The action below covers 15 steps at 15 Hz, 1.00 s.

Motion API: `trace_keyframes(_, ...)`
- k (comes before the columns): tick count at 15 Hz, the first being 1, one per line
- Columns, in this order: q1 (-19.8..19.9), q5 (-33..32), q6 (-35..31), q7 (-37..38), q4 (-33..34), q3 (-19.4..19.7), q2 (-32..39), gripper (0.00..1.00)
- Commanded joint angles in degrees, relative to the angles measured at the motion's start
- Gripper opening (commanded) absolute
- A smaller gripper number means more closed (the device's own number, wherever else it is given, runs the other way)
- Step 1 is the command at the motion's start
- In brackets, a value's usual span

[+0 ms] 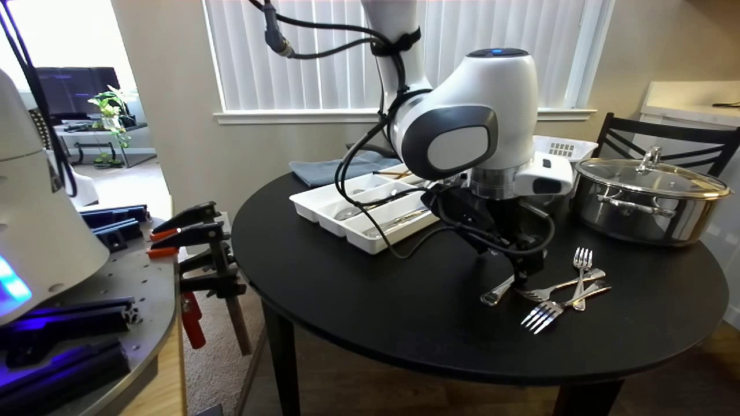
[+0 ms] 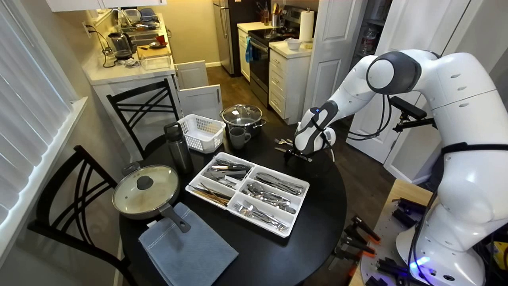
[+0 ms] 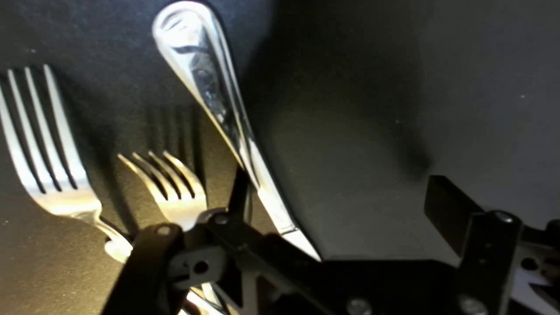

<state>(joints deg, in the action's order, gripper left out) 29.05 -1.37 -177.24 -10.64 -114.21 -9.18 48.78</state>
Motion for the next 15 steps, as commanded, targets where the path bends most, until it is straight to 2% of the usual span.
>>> trace_keyframes(1, 4.48, 0.72, -0.54, -2.41, -0.33, -5.7, 1.01, 1.0)
trace_keyframes(5, 6.79, 0.16, -0.45, -3.01, -0.4, -8.61, 1.26, 1.0)
trace_keyframes(10, 5.5, -3.12, 0.58, -6.6, 0.49, -5.39, -0.45, 1.0)
trace_keyframes(12, 6.37, -4.38, 0.89, -8.81, 1.41, -5.58, -0.58, 1.0)
trace_keyframes(15, 9.5, -5.29, 0.91, -12.19, 2.36, -8.75, 0.19, 1.0)
